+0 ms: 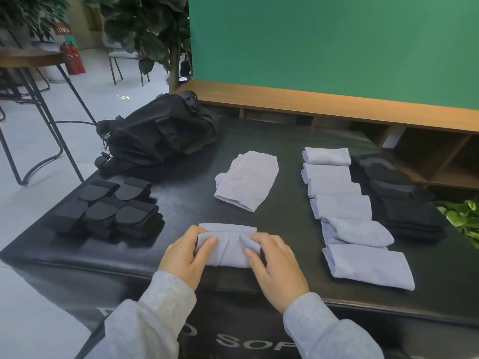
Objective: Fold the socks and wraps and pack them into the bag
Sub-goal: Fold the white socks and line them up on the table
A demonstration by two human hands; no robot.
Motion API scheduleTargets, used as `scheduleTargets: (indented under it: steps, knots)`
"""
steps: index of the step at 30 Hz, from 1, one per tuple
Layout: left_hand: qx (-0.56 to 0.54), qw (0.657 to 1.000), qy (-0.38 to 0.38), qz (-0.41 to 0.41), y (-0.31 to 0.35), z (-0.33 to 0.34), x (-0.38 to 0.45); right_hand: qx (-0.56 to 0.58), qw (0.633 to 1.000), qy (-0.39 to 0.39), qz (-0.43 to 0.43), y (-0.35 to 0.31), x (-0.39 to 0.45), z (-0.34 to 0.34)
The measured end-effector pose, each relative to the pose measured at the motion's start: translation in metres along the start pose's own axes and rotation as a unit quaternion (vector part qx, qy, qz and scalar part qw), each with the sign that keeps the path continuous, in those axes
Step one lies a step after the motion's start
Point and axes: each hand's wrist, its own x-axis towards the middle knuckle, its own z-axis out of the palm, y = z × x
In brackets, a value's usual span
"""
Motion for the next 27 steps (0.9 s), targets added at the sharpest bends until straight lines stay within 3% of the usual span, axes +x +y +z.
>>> scheduleTargets:
  steps: [8, 12, 22, 27]
  knots:
    - [-0.014, 0.998, 0.026, -0.057, 0.003, 0.002, 0.013, 0.098, 0.988, 0.024, 0.114, -0.01, 0.021, 0.001]
    - [0.016, 0.996, 0.044, -0.08, 0.003, 0.004, 0.027, 0.05, 0.987, 0.039, 0.147, -0.017, 0.032, 0.001]
    - [0.134, 0.984, 0.045, -0.111, 0.005, 0.004, 0.052, -0.087, 0.981, 0.054, 0.164, -0.019, 0.047, 0.005]
    - [0.067, 0.99, 0.11, -0.051, -0.002, 0.01, 0.044, -0.009, 0.981, 0.153, 0.122, -0.012, 0.037, 0.009]
